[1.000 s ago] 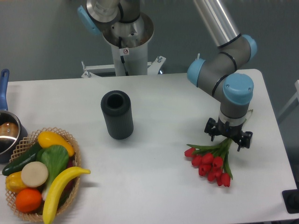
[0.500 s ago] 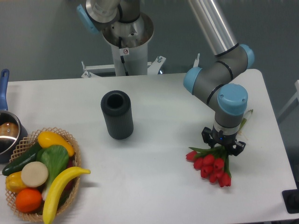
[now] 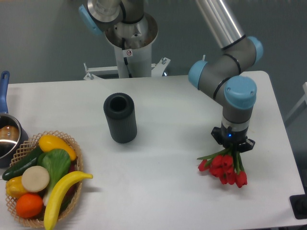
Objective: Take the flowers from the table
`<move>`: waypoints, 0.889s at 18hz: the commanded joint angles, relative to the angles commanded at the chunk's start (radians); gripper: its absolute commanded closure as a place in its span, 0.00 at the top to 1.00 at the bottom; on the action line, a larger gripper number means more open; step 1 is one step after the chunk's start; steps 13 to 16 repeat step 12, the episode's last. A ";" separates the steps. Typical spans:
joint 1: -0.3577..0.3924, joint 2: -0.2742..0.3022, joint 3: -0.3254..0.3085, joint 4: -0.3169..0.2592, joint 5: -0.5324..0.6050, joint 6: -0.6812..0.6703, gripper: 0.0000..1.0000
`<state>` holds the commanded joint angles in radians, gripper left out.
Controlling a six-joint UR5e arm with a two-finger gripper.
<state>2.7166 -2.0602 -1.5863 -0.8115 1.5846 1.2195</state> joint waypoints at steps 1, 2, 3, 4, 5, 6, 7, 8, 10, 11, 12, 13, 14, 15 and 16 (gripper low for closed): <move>0.000 0.003 0.017 0.000 0.008 -0.003 0.00; 0.000 0.011 0.032 -0.003 0.018 -0.014 0.00; 0.002 0.018 0.049 -0.017 0.020 -0.024 0.00; 0.005 0.021 0.074 -0.031 0.020 -0.028 0.00; 0.006 0.021 0.093 -0.035 0.018 -0.026 0.00; 0.006 0.023 0.118 -0.038 0.018 -0.031 0.00; 0.008 0.023 0.141 -0.055 0.015 -0.037 0.00; 0.017 0.025 0.164 -0.093 0.015 -0.044 0.00; 0.020 0.031 0.210 -0.191 0.015 -0.045 0.00; 0.021 0.031 0.230 -0.224 0.015 -0.045 0.00; 0.023 0.031 0.239 -0.239 0.017 -0.045 0.00; 0.023 0.031 0.239 -0.239 0.017 -0.045 0.00; 0.023 0.031 0.239 -0.239 0.017 -0.045 0.00; 0.023 0.031 0.239 -0.239 0.017 -0.045 0.00; 0.023 0.031 0.239 -0.239 0.017 -0.045 0.00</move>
